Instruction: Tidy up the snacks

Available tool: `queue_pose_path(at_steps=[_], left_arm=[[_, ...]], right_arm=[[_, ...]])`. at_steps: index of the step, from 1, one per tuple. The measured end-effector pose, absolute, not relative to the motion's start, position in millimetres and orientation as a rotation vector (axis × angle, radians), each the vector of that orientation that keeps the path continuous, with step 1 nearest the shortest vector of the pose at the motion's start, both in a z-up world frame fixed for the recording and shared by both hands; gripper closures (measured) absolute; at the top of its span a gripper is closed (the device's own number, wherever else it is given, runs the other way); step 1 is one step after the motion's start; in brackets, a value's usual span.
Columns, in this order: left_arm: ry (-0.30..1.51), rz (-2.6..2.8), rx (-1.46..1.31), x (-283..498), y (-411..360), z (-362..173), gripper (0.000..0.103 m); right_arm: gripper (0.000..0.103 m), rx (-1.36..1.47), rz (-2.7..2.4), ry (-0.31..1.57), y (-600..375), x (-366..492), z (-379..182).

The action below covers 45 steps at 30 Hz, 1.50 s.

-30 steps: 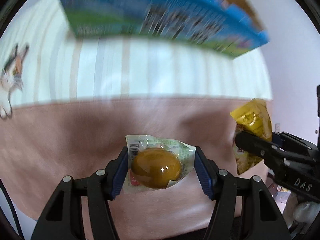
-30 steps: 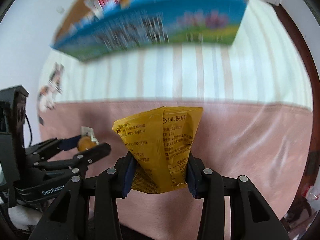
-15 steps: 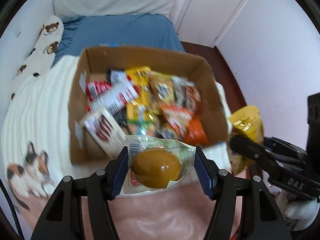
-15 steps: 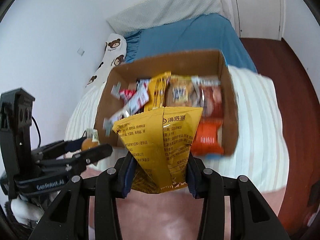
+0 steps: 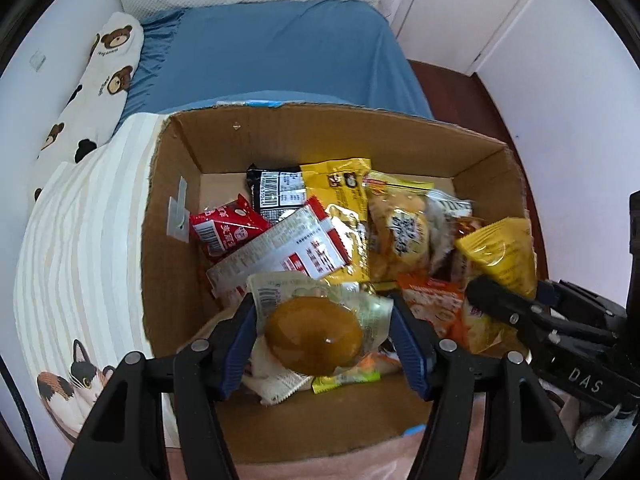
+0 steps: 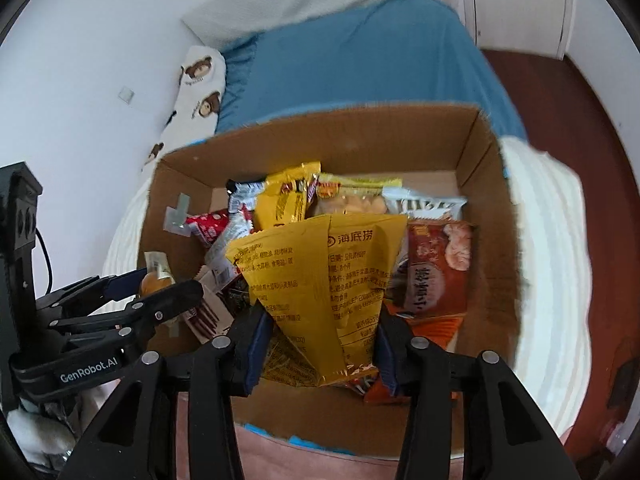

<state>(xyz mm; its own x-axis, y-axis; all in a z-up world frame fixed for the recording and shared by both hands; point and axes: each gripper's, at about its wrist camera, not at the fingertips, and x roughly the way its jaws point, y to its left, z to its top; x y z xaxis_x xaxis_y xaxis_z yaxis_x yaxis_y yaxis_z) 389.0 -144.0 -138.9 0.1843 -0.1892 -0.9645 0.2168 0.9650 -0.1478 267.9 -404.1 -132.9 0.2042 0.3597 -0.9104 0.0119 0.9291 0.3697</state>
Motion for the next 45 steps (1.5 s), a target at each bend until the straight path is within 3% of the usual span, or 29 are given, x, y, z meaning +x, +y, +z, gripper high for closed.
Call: queue_pose_path(at_steps=[1,3,7,9,13,30,45], left_arm=[[1.371,-0.285,0.009,393,-144,-144,0.042],[1.398,-0.276,-0.007,397,-143,-149,0.042],[1.397,-0.259,-0.038,399,-140,-153,0.019],[1.371,-0.254,-0.017,397,-142,-151,0.018],[1.318,-0.215,0.052,386,-147,-147,0.002],[1.209,-0.175,0.056,341,-149,-117,0.002],[0.934,-0.154,0.071,227,-137,-17,0.002]], right_arm=[[0.031,0.332,0.244,1.365,-404,272,-139],[0.013,0.33,0.237,1.367,-405,275,-146],[0.009,0.282,0.179,1.381,-410,275,-152],[0.009,0.241,0.143,1.385,-412,272,-153],[0.005,0.165,0.076,1.372,-418,265,-152],[0.004,0.18,0.027,1.266,-435,214,-116],[0.002,0.16,0.009,1.042,-441,106,-19]])
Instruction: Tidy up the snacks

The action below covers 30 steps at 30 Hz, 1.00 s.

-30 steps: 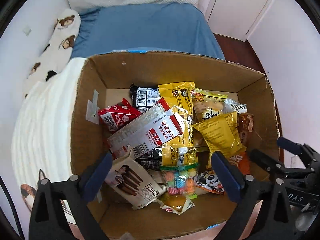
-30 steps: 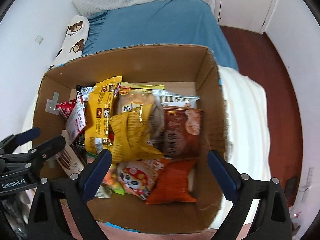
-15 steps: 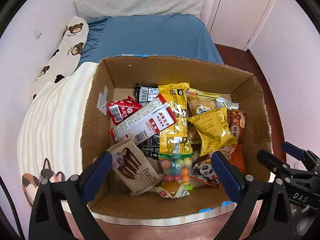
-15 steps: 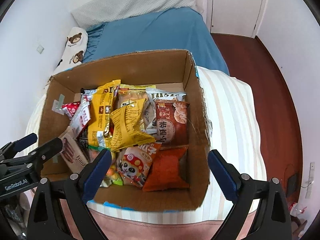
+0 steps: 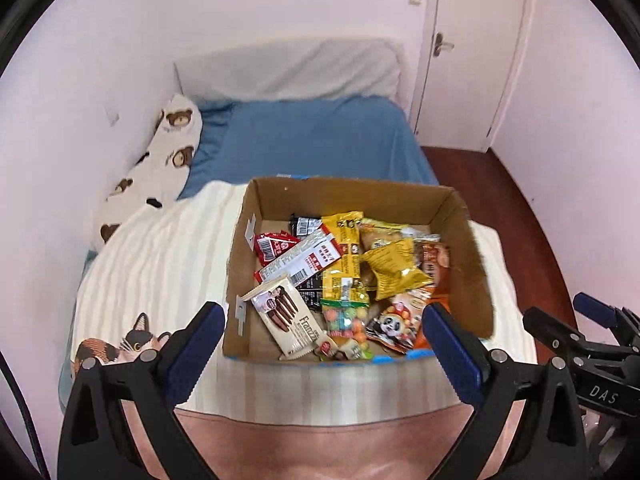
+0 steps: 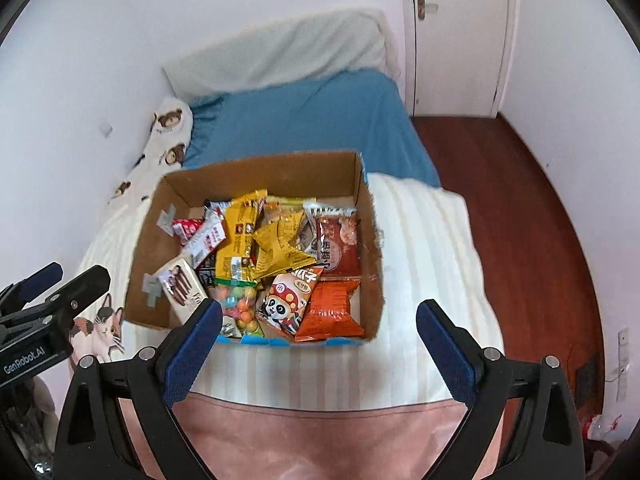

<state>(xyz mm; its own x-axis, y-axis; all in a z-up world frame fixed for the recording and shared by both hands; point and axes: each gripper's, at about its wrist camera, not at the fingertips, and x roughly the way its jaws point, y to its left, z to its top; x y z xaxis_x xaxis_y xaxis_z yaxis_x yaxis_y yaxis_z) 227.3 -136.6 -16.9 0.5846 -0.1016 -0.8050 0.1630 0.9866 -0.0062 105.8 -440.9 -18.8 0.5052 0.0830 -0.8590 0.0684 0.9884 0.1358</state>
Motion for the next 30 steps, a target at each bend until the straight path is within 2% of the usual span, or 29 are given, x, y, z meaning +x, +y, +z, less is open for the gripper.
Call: queue_pose_path(at_steps=[11,30], left_arm=[[0.816,-0.151,0.071,148,-133,30,0.0],[0.762,-0.136,0.051,88,-121,58,0.0]], right_arm=[[0.002,0.087,-0.021,0.853,-435,11,60],[0.002,0.073,0.008,0.778,-424,-68,117]])
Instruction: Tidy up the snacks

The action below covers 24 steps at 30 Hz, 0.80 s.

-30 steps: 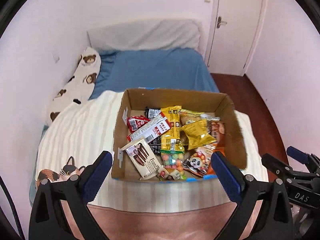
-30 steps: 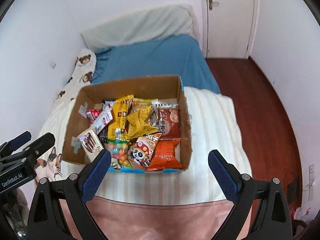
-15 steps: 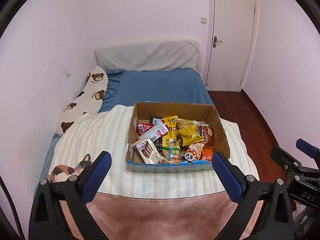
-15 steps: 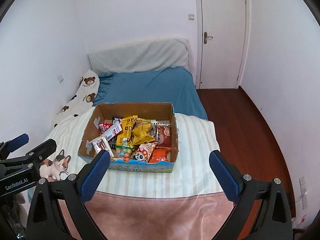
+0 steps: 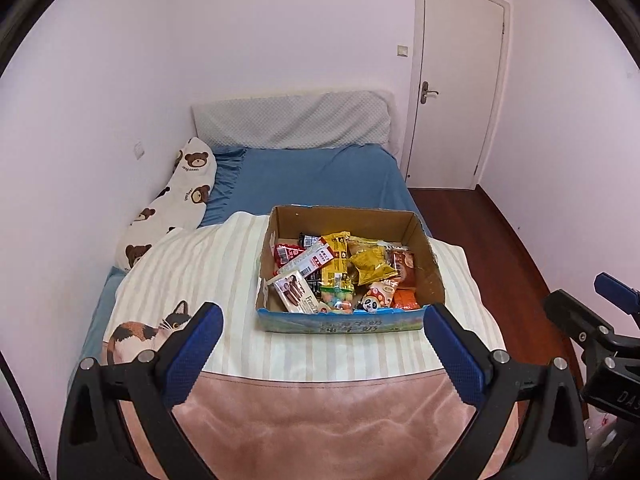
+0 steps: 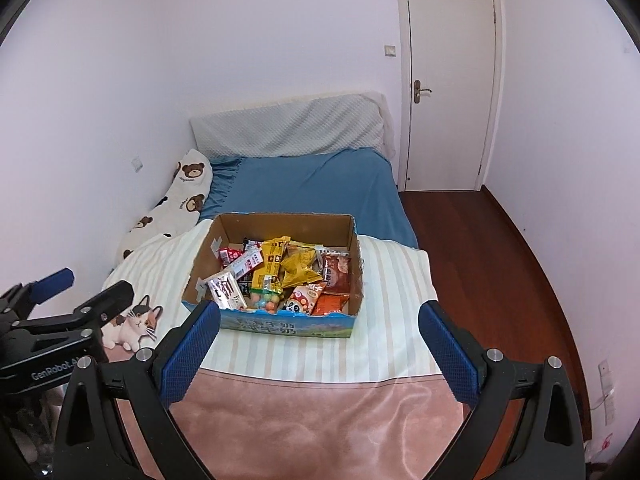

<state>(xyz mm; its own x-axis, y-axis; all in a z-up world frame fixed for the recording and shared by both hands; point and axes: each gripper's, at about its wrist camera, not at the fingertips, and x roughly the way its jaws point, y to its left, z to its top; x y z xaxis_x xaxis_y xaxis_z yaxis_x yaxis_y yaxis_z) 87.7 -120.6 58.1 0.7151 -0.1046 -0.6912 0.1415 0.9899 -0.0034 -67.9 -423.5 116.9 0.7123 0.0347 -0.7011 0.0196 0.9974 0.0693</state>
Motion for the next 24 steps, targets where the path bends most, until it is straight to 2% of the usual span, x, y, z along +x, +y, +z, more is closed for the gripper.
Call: queue_pose_path(at_steps=[10,24], left_arm=[[0.768,-0.11,0.046,87,-118,53,0.0],[0.809,-0.057,0.047,145,-112,15,0.0]], right_arm=[[0.001,0.067,-0.007,0.753,-422,-69,119],[0.001,0.07,-0.059,0.783,-429,-15,76]])
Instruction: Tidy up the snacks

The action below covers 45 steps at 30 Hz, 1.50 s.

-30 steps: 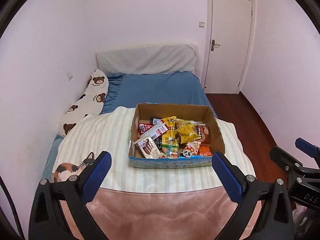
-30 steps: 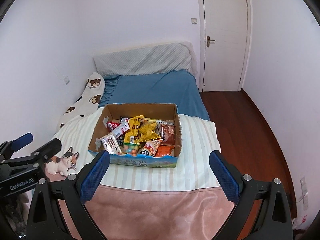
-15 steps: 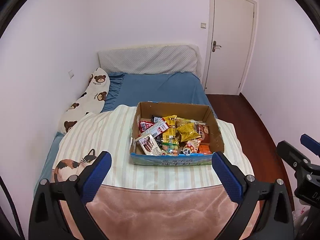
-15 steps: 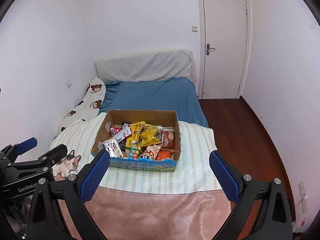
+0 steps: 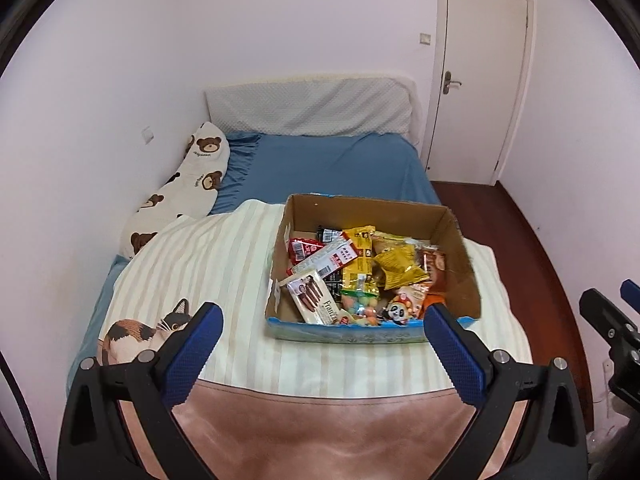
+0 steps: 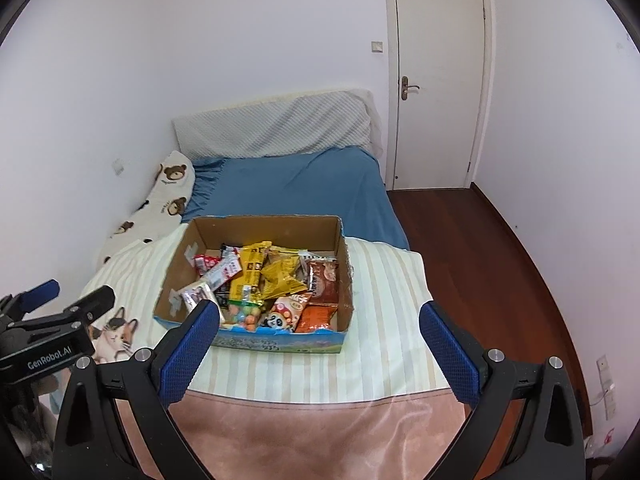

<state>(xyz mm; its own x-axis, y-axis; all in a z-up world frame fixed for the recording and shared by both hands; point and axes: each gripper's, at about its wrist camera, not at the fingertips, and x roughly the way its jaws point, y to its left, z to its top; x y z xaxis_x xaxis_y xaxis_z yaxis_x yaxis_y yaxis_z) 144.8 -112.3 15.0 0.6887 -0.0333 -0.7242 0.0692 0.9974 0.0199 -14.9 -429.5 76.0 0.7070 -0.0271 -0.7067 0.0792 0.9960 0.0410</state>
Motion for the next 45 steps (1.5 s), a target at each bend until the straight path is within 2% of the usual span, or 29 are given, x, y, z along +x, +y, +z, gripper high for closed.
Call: queue_pose_path(at_steps=[16,45], left_arm=[[0.904,-0.043,0.108,188,-133,-33,0.0],[0.915,-0.049,0.105,190,-135,-36,0.0]], right_arm=[[0.001,0.068,-0.084,0.895,-434,38,9],[0.001,0.076,-0.088,0.908,-433,47,2]])
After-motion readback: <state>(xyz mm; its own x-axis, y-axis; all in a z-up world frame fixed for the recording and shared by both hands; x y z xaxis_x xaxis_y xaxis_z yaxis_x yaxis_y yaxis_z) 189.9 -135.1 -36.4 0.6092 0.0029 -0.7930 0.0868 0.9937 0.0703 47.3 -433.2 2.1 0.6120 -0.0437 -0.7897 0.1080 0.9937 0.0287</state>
